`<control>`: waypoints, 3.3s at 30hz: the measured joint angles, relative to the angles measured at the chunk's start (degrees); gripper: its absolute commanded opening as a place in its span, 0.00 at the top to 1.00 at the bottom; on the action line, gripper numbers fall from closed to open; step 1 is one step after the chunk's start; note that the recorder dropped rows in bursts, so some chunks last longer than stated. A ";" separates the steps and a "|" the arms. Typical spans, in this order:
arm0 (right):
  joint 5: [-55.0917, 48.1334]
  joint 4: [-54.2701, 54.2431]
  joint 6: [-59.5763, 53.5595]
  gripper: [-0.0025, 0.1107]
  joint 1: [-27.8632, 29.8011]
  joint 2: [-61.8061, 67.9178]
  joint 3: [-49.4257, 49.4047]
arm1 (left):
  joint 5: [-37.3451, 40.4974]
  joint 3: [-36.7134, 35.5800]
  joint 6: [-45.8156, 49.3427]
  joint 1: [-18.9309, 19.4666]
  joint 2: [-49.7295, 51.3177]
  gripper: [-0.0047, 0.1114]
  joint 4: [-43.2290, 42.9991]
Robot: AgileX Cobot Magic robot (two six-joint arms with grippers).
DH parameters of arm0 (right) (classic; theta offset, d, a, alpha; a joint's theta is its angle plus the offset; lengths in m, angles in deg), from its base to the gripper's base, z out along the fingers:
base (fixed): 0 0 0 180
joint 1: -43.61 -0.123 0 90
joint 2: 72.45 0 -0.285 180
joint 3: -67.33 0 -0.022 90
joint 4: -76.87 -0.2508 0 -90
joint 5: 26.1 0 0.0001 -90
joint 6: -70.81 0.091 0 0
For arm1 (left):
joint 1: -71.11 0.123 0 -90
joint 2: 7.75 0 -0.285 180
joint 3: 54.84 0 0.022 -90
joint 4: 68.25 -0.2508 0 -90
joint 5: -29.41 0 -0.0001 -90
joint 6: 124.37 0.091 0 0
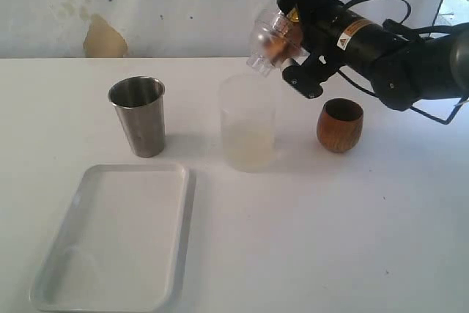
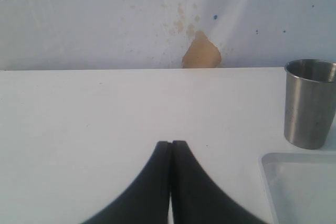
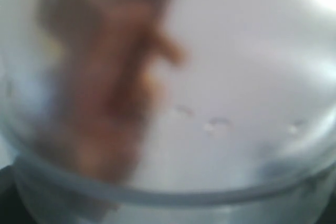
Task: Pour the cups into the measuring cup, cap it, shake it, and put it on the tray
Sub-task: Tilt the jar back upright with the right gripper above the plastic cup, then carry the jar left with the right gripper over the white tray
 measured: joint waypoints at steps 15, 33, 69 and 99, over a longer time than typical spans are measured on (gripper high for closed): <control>0.00 0.00 0.00 0.98 0.00 0.00 0.00 | 0.00 0.00 0.00 0.00 0.00 0.96 0.00; -0.15 0.00 14.49 0.98 0.00 0.00 0.00 | 0.00 0.00 0.00 0.00 0.00 0.96 0.00; -39.25 -7.34 134.52 0.98 -14.82 -18.46 0.00 | 0.00 0.00 0.00 0.00 0.00 0.96 0.00; 1.39 12.34 137.46 0.98 -35.46 3.87 -8.69 | 0.00 0.00 0.00 0.00 0.00 0.96 0.00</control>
